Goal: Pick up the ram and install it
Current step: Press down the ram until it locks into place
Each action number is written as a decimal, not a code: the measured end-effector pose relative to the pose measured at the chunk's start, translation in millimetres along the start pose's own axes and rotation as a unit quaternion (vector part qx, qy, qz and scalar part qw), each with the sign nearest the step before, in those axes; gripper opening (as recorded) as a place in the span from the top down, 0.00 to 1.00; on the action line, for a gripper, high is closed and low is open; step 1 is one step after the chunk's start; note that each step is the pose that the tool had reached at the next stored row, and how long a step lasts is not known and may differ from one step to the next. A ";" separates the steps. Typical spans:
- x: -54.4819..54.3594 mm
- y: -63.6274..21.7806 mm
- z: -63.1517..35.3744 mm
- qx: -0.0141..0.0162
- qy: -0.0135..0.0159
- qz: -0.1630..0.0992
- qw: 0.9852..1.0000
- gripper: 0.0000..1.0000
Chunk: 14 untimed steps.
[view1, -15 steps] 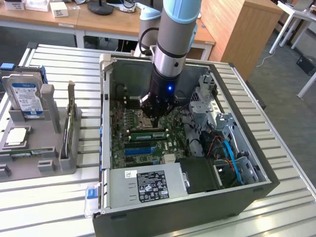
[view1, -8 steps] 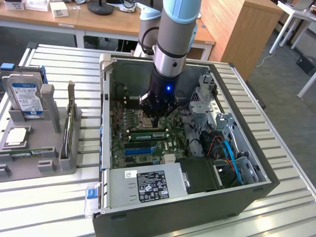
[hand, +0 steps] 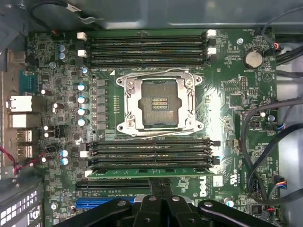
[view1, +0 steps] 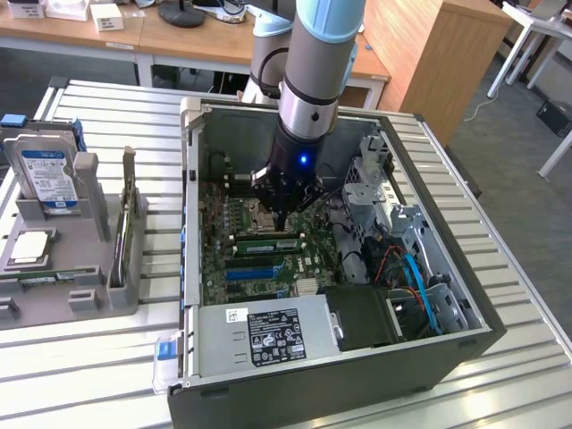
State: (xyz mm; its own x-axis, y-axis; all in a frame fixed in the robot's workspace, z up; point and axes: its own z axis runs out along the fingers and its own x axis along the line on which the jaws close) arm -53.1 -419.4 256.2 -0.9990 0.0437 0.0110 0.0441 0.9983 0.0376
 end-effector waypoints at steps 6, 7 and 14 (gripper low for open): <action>0.0 0.1 0.0 0.000 0.000 0.000 1.000 0.89; 0.0 0.1 -0.2 0.000 0.000 0.000 1.000 0.89; 0.0 0.0 -0.5 0.000 0.000 -0.002 1.000 0.89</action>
State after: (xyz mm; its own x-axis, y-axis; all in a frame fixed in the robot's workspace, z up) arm -53.1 -419.4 256.7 -0.9992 0.0397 0.0109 0.0401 0.9985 0.0377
